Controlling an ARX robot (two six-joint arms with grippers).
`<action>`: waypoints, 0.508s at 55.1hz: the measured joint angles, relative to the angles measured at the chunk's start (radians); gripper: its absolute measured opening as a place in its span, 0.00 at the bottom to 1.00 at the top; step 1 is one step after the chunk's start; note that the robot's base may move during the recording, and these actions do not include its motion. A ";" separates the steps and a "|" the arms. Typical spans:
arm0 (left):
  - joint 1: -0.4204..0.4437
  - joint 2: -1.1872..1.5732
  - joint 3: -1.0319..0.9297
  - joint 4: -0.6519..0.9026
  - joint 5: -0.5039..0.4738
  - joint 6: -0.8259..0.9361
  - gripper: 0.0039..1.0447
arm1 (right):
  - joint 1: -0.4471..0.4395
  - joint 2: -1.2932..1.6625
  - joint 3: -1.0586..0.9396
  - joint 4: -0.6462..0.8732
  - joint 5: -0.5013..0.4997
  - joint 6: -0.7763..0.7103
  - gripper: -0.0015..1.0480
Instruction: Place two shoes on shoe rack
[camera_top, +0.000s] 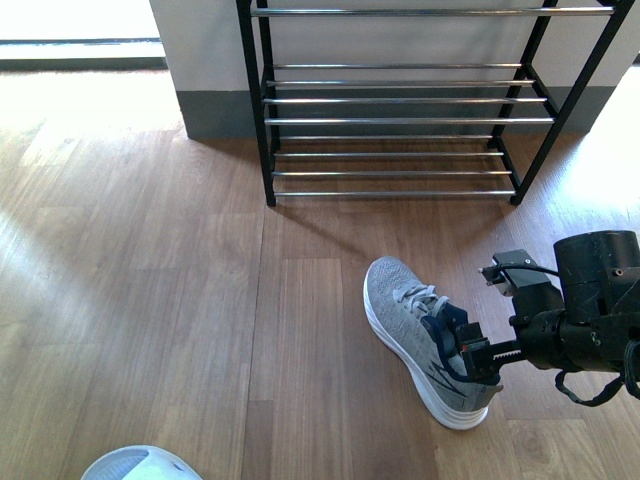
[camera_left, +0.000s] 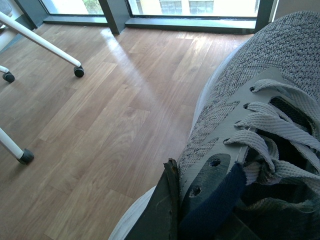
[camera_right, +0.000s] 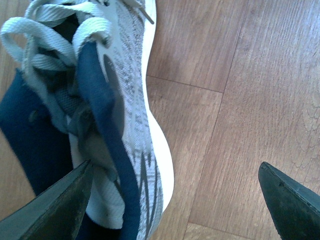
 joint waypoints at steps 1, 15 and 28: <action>0.000 0.000 0.000 0.000 0.000 0.000 0.01 | -0.001 0.006 0.010 -0.003 -0.001 -0.002 0.91; 0.000 0.000 0.000 0.000 0.000 0.000 0.01 | 0.006 0.100 0.113 0.005 0.024 -0.015 0.87; 0.000 0.000 0.000 0.000 0.000 0.000 0.01 | 0.032 0.127 0.129 0.050 0.038 0.001 0.52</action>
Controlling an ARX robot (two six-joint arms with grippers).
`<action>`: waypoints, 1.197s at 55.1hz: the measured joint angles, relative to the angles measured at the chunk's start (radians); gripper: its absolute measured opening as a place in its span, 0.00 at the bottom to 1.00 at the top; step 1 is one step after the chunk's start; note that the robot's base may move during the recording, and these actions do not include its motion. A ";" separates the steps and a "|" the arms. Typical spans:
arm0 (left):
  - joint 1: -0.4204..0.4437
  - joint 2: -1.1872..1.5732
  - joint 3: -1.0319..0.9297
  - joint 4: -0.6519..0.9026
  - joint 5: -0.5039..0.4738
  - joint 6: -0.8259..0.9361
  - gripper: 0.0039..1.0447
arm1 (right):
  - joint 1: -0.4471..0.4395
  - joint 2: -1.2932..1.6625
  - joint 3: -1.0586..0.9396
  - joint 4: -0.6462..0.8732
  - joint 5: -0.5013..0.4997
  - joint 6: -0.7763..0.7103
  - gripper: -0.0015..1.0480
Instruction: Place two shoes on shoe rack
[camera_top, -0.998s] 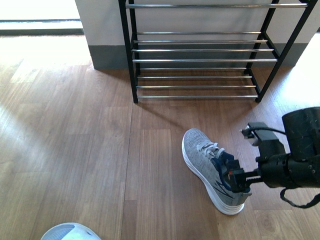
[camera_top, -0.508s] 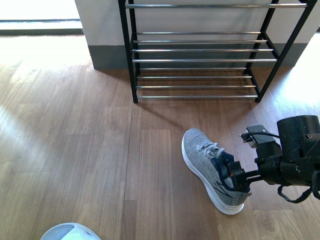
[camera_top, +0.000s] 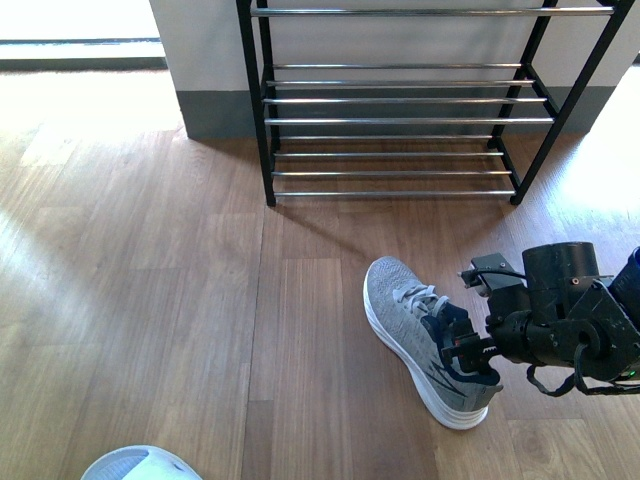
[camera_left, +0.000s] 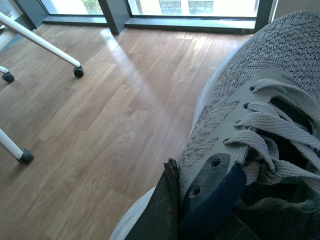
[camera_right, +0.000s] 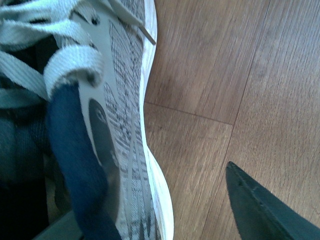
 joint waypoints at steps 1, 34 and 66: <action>0.000 0.000 0.000 0.000 0.000 0.000 0.01 | 0.002 0.000 0.001 0.007 0.001 0.005 0.49; 0.000 0.000 0.000 0.000 0.000 0.000 0.01 | -0.028 -0.354 -0.309 0.069 0.032 0.060 0.01; 0.000 0.000 0.000 0.000 -0.001 0.000 0.01 | 0.093 -2.082 -0.881 -0.408 0.237 -0.093 0.01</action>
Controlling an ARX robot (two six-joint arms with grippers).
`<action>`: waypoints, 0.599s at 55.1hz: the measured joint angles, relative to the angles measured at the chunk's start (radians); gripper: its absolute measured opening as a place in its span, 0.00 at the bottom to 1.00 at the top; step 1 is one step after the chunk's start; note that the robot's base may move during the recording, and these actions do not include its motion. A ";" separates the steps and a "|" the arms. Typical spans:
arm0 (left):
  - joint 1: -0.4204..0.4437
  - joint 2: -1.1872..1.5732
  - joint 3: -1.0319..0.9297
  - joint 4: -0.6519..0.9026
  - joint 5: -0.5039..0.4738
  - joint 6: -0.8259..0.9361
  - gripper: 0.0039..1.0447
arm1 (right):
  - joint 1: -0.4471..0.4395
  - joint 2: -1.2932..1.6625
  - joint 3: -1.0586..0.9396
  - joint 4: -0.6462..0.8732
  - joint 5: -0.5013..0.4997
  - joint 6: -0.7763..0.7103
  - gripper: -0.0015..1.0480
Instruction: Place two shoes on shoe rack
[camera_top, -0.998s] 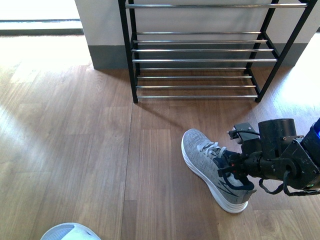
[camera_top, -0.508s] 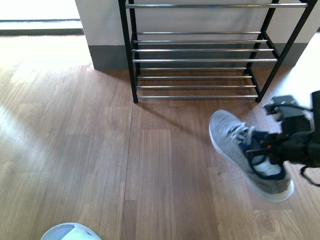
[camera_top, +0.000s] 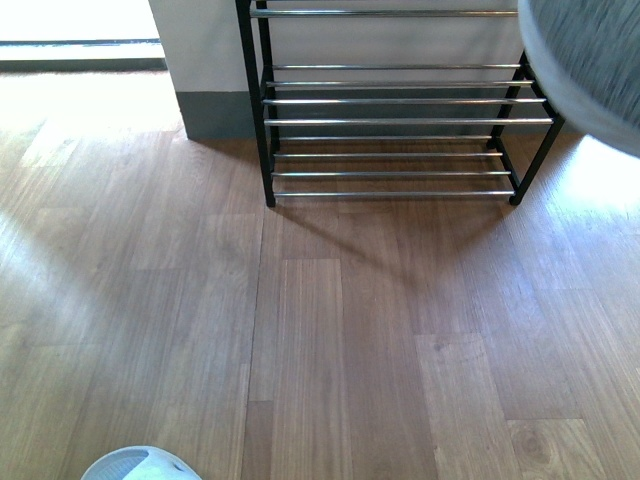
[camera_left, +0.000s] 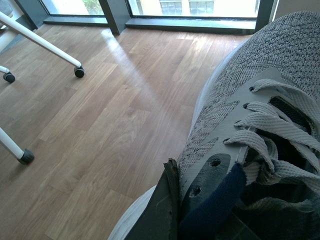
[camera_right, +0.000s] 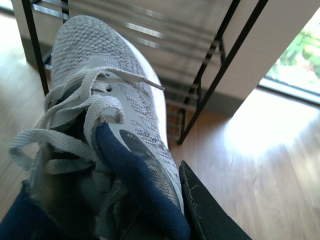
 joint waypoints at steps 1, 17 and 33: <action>0.000 0.000 0.000 0.000 0.000 0.000 0.01 | 0.002 -0.015 0.003 0.001 0.001 -0.004 0.01; 0.000 0.000 0.000 0.000 -0.003 0.000 0.01 | 0.003 -0.013 -0.007 -0.002 0.008 -0.022 0.01; 0.000 0.000 0.000 0.000 -0.001 0.000 0.01 | 0.008 -0.012 -0.007 -0.003 0.007 -0.024 0.01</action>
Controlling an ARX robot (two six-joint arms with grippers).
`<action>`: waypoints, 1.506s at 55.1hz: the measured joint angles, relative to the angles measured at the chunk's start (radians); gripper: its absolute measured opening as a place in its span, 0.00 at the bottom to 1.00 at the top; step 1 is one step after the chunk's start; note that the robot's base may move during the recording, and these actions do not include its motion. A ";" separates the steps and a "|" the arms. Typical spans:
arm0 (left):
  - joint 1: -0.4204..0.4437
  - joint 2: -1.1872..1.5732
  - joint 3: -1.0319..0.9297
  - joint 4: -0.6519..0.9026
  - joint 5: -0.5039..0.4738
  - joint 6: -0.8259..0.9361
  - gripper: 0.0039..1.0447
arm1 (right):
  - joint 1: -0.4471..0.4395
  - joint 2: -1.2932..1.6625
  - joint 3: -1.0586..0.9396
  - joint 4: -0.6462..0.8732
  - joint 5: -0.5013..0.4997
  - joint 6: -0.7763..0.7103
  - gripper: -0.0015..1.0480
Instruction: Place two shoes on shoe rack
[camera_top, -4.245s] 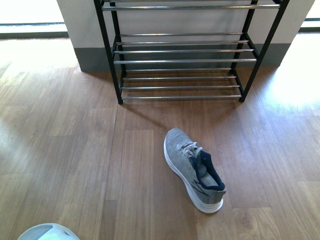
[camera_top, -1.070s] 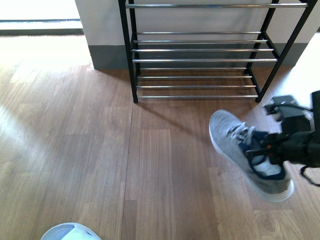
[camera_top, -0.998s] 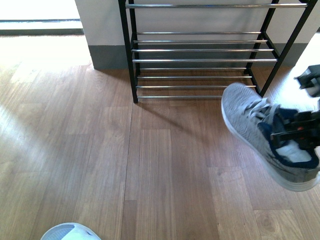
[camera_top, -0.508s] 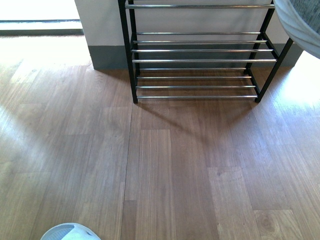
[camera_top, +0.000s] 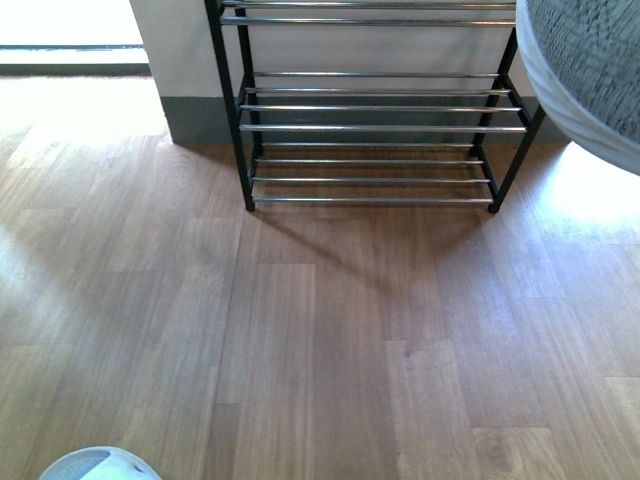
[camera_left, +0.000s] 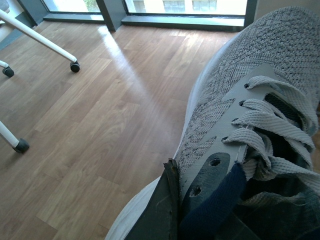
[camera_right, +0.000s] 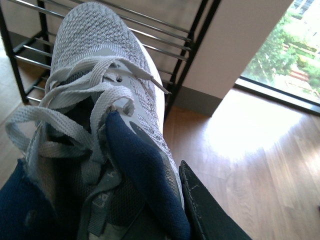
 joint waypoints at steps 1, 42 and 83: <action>0.000 0.000 0.000 0.000 0.000 0.000 0.01 | -0.001 0.000 0.000 0.000 0.001 0.000 0.01; -0.002 0.000 -0.002 0.000 0.005 0.000 0.01 | -0.003 -0.002 0.000 -0.001 0.007 -0.003 0.01; 0.001 0.001 -0.002 0.000 -0.005 0.000 0.01 | 0.001 0.001 0.000 -0.002 -0.013 -0.003 0.01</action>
